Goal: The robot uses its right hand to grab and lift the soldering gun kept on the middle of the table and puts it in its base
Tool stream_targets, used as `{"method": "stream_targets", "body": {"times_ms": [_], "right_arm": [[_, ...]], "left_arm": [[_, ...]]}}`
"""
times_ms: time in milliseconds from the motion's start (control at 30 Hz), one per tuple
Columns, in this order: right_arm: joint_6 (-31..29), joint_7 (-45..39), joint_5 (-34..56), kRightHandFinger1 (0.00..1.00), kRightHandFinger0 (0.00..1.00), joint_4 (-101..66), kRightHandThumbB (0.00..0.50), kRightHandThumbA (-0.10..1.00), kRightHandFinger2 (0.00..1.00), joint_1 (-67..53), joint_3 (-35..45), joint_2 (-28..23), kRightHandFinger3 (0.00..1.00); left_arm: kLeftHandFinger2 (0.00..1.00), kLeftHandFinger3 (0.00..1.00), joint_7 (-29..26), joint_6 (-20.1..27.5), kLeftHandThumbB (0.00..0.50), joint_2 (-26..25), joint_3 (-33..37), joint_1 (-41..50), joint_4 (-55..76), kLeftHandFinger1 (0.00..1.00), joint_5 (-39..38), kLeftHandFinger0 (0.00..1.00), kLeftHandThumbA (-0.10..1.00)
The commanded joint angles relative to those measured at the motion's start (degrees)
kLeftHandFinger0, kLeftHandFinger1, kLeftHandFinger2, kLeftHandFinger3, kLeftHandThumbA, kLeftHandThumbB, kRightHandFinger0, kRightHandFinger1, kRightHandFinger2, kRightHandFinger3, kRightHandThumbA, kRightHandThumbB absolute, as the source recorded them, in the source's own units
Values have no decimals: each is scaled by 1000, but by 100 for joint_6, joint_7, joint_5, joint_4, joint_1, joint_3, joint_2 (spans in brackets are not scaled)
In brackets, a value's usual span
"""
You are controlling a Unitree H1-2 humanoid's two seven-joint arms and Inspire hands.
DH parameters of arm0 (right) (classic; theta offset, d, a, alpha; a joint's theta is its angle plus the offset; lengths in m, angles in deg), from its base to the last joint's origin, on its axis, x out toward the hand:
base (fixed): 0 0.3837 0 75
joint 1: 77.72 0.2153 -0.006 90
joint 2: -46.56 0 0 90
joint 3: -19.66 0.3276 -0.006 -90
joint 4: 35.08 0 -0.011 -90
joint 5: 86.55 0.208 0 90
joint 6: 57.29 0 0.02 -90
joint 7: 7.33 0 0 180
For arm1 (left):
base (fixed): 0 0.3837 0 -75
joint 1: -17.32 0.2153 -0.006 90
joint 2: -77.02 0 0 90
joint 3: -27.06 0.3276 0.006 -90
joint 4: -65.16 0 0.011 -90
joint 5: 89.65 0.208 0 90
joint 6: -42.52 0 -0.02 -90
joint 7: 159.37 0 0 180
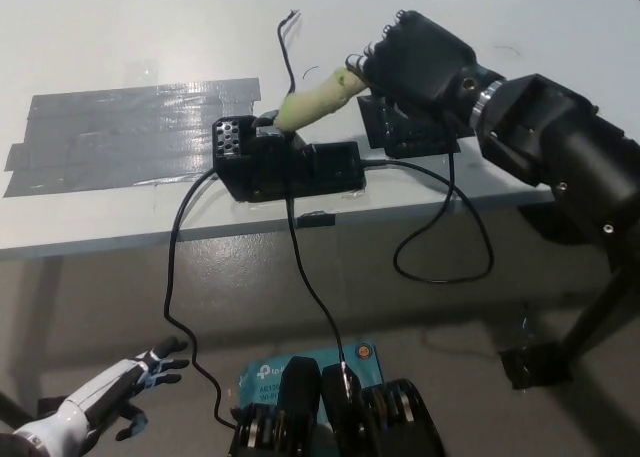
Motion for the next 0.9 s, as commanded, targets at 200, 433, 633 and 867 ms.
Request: {"method": "stream_targets", "body": {"times_ms": [200,433,633,867], "right_arm": [[113,469,-224,15,0,548,198,-79,297,444,-303,326,53],[278,-3,-41,0,0,286,133,-80,300,253,-306,526,77],[161,88,185,5,0,188,19,-92,362,73,-244,639,36],[378,-247,245,34,0,-358,78,-100,432,-184,-188,748,32]], "left_arm": [[975,1000,97,28,171,-194,50,-88,185,946,85,889,1000],[967,1000,77,33,180,-182,55,-78,161,948,75,892,1000],[990,1000,92,6,173,-186,70,-94,134,970,70,921,1000],[981,1000,87,-10,169,-201,27,-52,162,964,38,913,1000]]}}
